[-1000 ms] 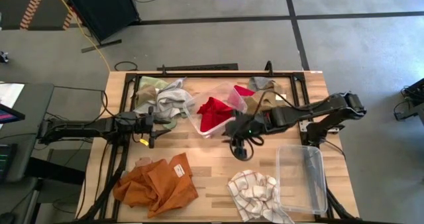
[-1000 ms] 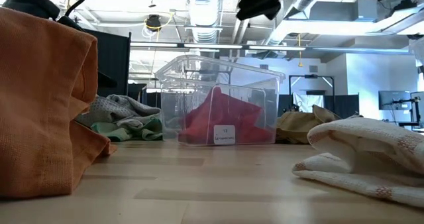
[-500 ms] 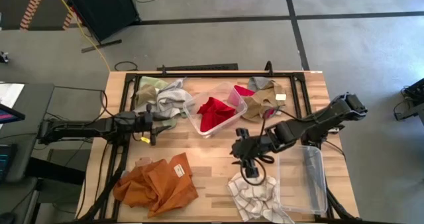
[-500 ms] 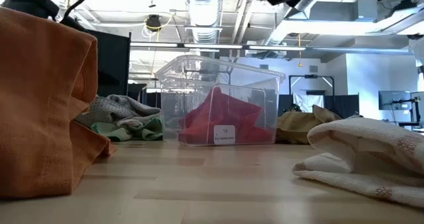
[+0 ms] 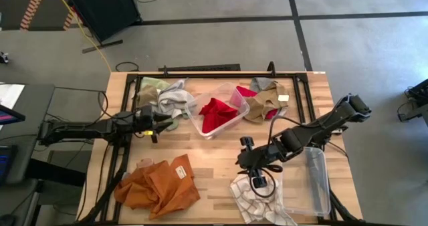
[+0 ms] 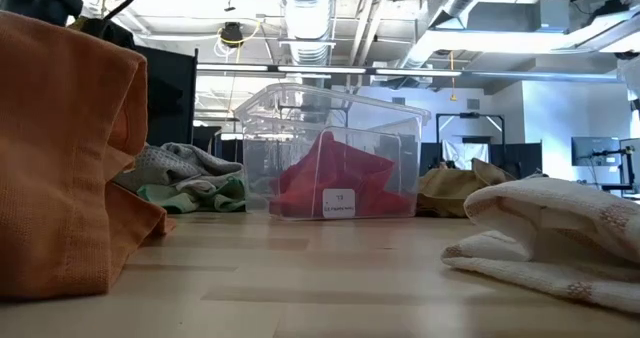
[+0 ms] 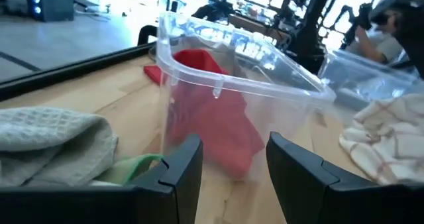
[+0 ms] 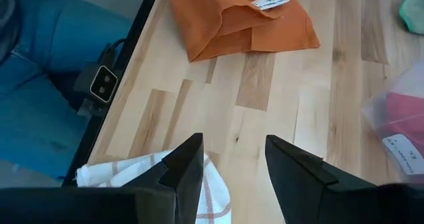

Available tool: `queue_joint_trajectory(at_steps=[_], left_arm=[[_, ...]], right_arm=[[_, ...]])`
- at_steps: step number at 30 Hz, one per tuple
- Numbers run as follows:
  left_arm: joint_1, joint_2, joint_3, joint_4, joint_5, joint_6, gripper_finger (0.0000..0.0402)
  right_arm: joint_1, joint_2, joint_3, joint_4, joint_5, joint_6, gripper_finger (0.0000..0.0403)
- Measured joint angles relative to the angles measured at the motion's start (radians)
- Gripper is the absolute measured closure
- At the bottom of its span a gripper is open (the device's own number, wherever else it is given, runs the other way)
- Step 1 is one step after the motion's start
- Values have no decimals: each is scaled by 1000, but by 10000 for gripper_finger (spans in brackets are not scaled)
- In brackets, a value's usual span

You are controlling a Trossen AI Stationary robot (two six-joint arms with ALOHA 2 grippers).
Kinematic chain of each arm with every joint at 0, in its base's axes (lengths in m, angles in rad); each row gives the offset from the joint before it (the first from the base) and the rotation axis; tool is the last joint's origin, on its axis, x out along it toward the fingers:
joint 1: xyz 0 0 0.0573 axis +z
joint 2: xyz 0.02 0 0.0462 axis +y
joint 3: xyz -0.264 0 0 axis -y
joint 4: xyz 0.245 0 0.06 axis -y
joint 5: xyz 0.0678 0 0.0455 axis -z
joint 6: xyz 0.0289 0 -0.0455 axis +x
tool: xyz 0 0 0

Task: Sort towels by color in basket
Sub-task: Put the orange towel into the top transparent bin

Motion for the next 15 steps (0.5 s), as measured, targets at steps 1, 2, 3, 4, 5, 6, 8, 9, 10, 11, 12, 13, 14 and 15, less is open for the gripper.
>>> queue_joint_trajectory(at_steps=[1,2,3,4,5,6,8,9,10,11,12,13,14,15], left_arm=[[0,0,0,1,-1,-10,242],[0,0,0,0,1,-18,242],[-1,0,0,0,10,-27,242],[-1,0,0,2,24,-36,242],[-1,0,0,2,46,-39,242],[-1,0,0,1,65,-39,242],[-1,0,0,2,103,-46,242],[-2,0,0,3,119,-50,242],[-2,0,0,2,128,-52,242],[-2,0,0,2,134,-52,242],[-2,0,0,2,137,-53,242],[-2,0,0,2,137,-53,242],[-2,0,0,2,137,-53,242],[-2,0,0,3,137,-52,242]], right_arm=[[0,0,0,0,0,0,215],[0,0,0,0,0,1,216],[0,0,0,-1,0,3,216],[0,0,0,-1,1,6,216],[0,0,0,-4,3,8,216],[0,0,0,-9,3,10,216],[0,0,0,-21,3,10,216],[0,0,0,-26,3,11,216],[0,0,0,-26,3,13,216],[0,0,0,-26,3,16,216],[0,0,0,-26,3,18,216],[0,0,0,-26,3,18,216],[0,0,0,-26,3,18,216],[0,0,0,-26,3,18,216]])
